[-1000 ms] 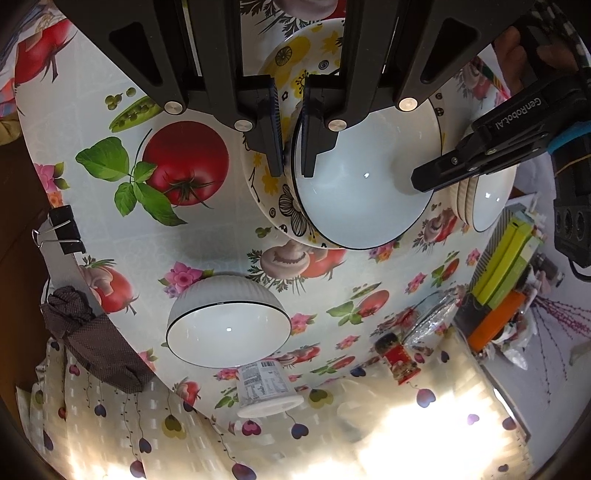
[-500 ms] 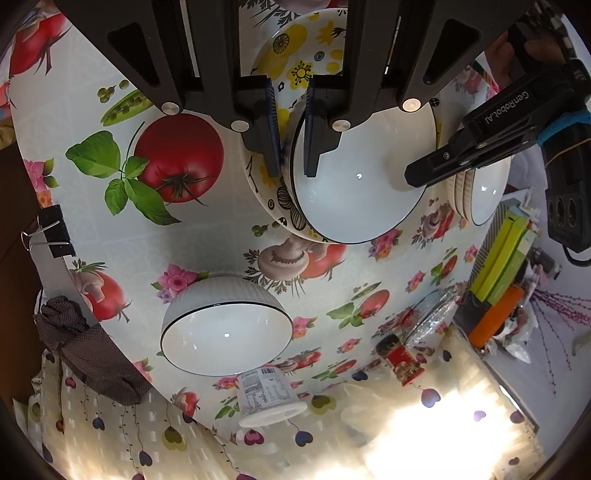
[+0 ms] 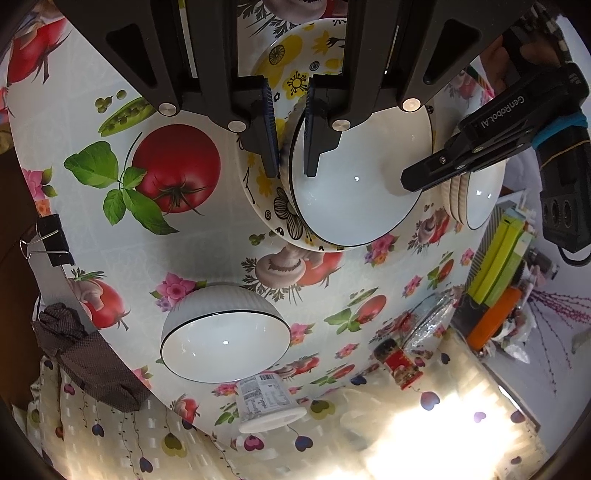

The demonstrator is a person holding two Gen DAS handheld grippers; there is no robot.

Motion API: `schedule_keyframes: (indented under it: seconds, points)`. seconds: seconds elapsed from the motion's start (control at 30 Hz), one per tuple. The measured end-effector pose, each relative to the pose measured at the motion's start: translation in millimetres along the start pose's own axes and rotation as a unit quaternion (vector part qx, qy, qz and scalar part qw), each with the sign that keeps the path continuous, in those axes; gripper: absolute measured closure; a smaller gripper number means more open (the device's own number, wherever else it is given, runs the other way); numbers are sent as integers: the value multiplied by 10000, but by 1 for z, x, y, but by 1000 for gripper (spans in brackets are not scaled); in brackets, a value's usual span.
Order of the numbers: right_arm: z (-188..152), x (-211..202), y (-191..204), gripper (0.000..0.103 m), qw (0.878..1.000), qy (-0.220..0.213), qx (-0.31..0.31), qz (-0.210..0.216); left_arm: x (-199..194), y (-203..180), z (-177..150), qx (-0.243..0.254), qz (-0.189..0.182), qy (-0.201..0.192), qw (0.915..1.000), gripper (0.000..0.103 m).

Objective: Organize plates and bowls
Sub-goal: 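Open both grippers to release the bowl on the floral plate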

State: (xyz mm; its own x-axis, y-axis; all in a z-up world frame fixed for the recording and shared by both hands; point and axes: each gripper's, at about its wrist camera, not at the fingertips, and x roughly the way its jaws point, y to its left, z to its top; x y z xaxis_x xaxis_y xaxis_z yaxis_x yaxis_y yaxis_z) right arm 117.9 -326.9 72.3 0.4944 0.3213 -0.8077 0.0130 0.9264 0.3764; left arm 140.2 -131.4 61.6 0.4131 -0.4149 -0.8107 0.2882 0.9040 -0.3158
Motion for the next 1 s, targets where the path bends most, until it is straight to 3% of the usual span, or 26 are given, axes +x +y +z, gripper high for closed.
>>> schedule_keyframes:
  seconds: [0.17,0.3,1.0]
  points:
    - [2,-5,5,86,9998,-144,-148,-69,-7,0,6,76,112,-186,9997,91]
    - [6,-8,7,79,9991,-282,-271,-159,-7,2,11,74,64,-168,9998,90]
    - [41,-26,-32,72,9937,-906,103,-645,15,-21,74,408,-35,-251,9988,89]
